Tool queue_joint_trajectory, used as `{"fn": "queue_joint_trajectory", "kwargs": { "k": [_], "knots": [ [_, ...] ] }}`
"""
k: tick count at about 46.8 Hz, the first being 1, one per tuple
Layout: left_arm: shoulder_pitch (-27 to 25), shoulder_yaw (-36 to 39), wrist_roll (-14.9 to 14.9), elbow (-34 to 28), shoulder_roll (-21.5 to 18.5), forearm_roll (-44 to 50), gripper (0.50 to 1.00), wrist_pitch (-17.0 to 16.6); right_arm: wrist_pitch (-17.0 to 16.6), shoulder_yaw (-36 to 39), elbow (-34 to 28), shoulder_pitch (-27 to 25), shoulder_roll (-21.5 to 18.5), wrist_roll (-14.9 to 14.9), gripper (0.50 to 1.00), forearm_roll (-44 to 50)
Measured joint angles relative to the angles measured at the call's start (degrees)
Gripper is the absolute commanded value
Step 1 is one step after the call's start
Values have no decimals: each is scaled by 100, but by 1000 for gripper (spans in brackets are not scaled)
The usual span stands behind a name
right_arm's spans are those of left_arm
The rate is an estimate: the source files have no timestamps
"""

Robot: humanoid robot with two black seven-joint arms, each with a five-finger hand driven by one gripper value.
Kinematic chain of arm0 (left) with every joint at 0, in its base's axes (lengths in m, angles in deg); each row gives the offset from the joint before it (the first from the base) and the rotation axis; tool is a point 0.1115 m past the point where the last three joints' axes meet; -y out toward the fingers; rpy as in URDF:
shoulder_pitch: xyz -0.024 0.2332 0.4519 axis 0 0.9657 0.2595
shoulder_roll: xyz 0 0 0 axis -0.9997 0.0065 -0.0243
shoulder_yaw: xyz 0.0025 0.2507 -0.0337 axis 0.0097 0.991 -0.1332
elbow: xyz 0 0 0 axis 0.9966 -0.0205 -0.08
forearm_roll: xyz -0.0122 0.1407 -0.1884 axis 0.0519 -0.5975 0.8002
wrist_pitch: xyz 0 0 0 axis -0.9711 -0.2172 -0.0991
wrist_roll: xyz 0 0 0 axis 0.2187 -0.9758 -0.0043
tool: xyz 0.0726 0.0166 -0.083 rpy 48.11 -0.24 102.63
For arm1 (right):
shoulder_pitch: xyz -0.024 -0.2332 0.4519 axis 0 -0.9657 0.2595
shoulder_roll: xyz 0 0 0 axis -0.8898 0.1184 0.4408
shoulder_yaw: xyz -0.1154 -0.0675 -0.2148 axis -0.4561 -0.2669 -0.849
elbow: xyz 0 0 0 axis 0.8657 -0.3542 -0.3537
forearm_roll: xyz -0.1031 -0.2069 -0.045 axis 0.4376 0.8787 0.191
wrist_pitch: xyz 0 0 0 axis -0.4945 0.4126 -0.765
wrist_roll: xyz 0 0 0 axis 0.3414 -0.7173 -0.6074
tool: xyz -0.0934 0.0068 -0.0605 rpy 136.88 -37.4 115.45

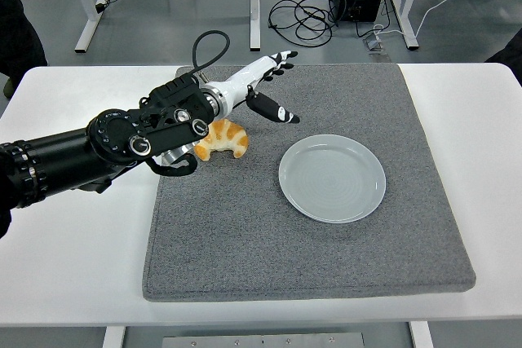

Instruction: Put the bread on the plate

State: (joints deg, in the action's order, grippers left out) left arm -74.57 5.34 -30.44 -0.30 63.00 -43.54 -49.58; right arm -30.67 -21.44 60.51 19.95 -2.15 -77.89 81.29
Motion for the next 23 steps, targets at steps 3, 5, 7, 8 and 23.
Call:
{"fn": "queue_joint_trajectory", "kwargs": {
  "k": [3, 5, 7, 8, 23],
  "knots": [
    [-3, 180, 3, -52, -139, -303, 968, -23, 0, 0, 0, 0, 0, 0, 1000, 0],
    [-3, 250, 4, -115, -260, -559, 969, -60, 0, 0, 0, -1, 0, 0, 1000, 0],
    [-5, 288, 2, -230, -406, -810, 971, -95, 0, 1, 0, 0, 0, -1, 1000, 0],
    [-10, 321, 0, -328, -516, -964, 972, -118, 0, 1, 0, 0, 0, -2, 1000, 0],
    [-109, 420, -24, -1260, -1379, -1537, 980, -415, 0, 2, 0, -1, 0, 0, 1000, 0]
  ]
}}
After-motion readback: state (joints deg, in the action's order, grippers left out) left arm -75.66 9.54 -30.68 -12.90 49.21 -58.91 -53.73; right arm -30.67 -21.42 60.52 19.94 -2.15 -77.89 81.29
